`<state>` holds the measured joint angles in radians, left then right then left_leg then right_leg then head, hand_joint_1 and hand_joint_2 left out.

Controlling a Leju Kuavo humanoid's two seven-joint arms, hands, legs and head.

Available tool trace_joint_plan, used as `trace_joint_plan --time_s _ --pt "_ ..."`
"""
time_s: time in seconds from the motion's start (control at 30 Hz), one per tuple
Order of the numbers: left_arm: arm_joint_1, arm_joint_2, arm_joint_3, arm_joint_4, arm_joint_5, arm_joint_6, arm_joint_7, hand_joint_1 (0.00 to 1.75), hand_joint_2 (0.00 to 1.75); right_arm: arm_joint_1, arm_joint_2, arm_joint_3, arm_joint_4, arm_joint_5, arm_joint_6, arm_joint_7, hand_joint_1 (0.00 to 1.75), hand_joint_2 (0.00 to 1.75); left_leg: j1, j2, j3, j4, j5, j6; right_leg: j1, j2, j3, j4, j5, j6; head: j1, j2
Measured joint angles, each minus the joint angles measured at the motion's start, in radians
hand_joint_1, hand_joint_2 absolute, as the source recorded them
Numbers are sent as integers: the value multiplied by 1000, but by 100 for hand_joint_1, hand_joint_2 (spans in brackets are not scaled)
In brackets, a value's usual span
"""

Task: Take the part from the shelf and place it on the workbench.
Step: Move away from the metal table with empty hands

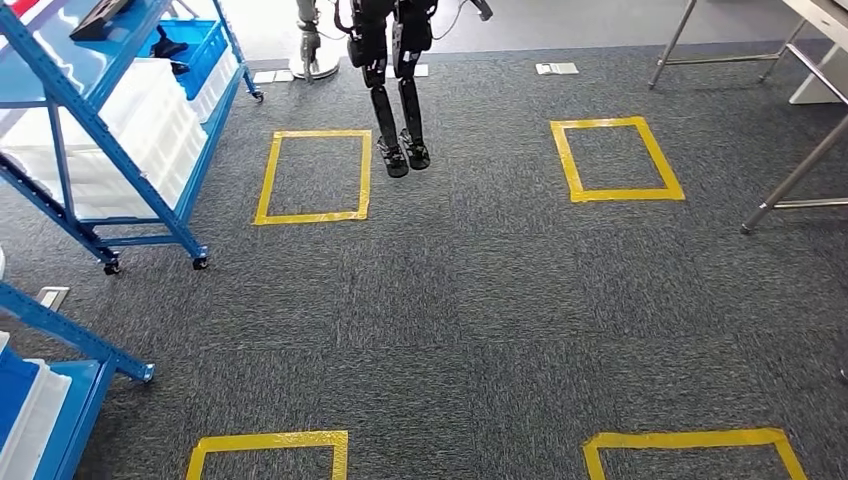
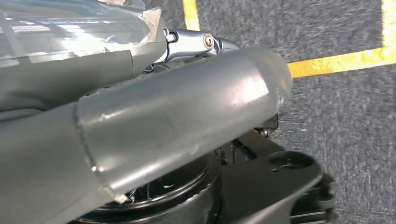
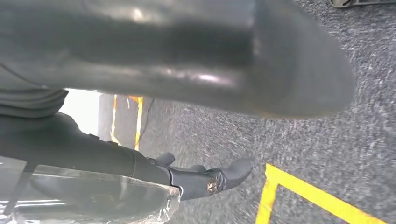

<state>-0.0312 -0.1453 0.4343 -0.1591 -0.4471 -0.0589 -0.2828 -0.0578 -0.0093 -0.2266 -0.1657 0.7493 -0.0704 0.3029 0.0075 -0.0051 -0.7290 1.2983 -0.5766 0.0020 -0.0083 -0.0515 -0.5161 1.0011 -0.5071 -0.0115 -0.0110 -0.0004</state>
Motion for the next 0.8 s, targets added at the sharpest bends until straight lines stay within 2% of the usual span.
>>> trace_joint_plan --time_s 0.03,0.07,0.13,0.17,0.2,0.27,0.3,0.33,0.37,0.4,0.43,0.47,0.5,0.53,0.57,0.6,0.63,0.67,0.7,0.73,0.77,0.8 --pt "0 0 -1 0 -1 -1 0 0 0 -1 1 -2 0 0 -1 1 0 0 1 4 14 -22 17 1 2 -13 -1 0 -1 -1 0 0" --pt "0 0 -2 0 -2 -1 0 0 0 -3 3 -4 0 0 -1 2 0 0 1 14 48 -79 45 5 3 -25 1 0 -2 -2 0 0" --pt "-3 1 -2 0 -2 -1 0 0 0 -6 6 -6 0 0 -2 2 0 0 -5 58 124 -214 90 16 9 -45 6 0 -5 -1 1 0" --pt "-5 2 -2 0 -2 -2 0 0 0 -6 8 -7 0 0 -3 3 0 0 -10 74 147 -255 100 22 11 -54 8 1 -6 0 1 0" --pt "-6 3 -2 -1 -3 -3 -2 0 0 -7 9 -8 0 -1 -5 5 0 0 -14 81 154 -272 102 27 13 -63 10 0 -7 4 2 0" --pt "-7 4 -3 -1 -4 -7 -5 0 0 -9 13 -9 -1 -4 -8 10 0 0 -17 57 154 -281 109 36 15 -81 14 -3 -10 12 2 0" --pt "-6 4 -3 -1 -5 -9 -6 0 0 -11 14 -9 -1 -5 -10 12 0 0 -15 45 158 -290 114 41 15 -75 14 2 -15 16 3 0" --pt "-6 4 -3 -1 -5 -10 -6 0 0 -11 16 -9 -1 -6 -11 13 0 0 -11 33 162 -300 121 47 14 -54 7 20 -27 18 4 0" --pt "-7 3 -3 -1 -6 -11 -7 0 0 -11 17 -10 -2 -6 -12 14 0 0 -7 20 165 -308 128 52 12 -23 -10 59 -49 18 5 0" --pt "-9 3 -4 -1 -6 -12 -8 0 0 -10 18 -11 -2 -7 -12 14 0 0 -6 7 165 -312 131 55 7 10 -37 119 -77 16 7 0" --pt "-11 3 -5 -1 -6 -13 -8 0 0 -8 19 -12 -2 -8 -13 15 0 0 -5 -8 162 -312 133 57 4 32 -69 187 -105 14 8 0" --pt "-10 3 -6 -1 -6 -13 -8 0 0 -7 19 -13 -1 -8 -14 16 0 0 -5 -24 161 -312 134 56 1 43 -97 243 -124 16 9 0" --pt "-9 3 -8 -1 -6 -13 -8 0 0 -5 18 -15 -1 -9 -15 17 0 0 -5 -39 160 -312 135 55 -1 46 -112 271 -129 22 9 0" --pt "-8 3 -9 -1 -7 -14 -8 0 0 -4 18 -15 -1 -9 -17 18 0 0 -5 -54 160 -311 136 53 -5 48 -106 255 -114 32 9 0" --pt "-7 2 -10 -1 -8 -15 -8 0 0 -4 19 -16 -1 -9 -18 19 0 0 -3 -69 160 -309 137 50 -10 53 -83 202 -86 43 9 0" --pt "-7 2 -10 -1 -10 -16 -8 0 0 -5 19 -16 -1 -9 -20 20 0 0 -2 -83 159 -305 136 46 -17 69 -50 128 -55 55 9 0" --pt "-7 3 -11 -1 -12 -17 -8 0 0 -5 20 -16 -1 -10 -21 21 0 0 -2 -96 157 -300 135 40 -19 89 -22 63 -28 62 11 0" --pt "-7 4 -12 -1 -14 -18 -8 0 0 -5 22 -17 0 -10 -23 23 0 0 -3 -107 153 -296 134 34 -20 105 -5 22 -12 61 12 0" --pt "-7 4 -13 -1 -16 -19 -7 0 0 -6 24 -17 0 -10 -26 25 0 0 -5 -116 149 -293 134 28 -18 115 1 4 -7 57 13 0" --pt "-6 4 -15 -1 -17 -20 -7 0 0 -7 26 -17 1 -11 -29 27 0 0 -5 -125 145 -291 136 22 -13 111 0 6 -5 49 12 0" --pt "-5 5 -16 -1 -20 -21 -6 0 0 -8 28 -18 1 -11 -33 29 0 0 -3 -133 141 -291 138 18 -14 101 1 7 -3 42 10 0" --pt "-3 5 -18 0 -22 -21 -6 0 0 -9 29 -18 1 -11 -35 30 0 0 -1 -129 136 -287 137 14 -14 91 2 6 0 36 8 0"
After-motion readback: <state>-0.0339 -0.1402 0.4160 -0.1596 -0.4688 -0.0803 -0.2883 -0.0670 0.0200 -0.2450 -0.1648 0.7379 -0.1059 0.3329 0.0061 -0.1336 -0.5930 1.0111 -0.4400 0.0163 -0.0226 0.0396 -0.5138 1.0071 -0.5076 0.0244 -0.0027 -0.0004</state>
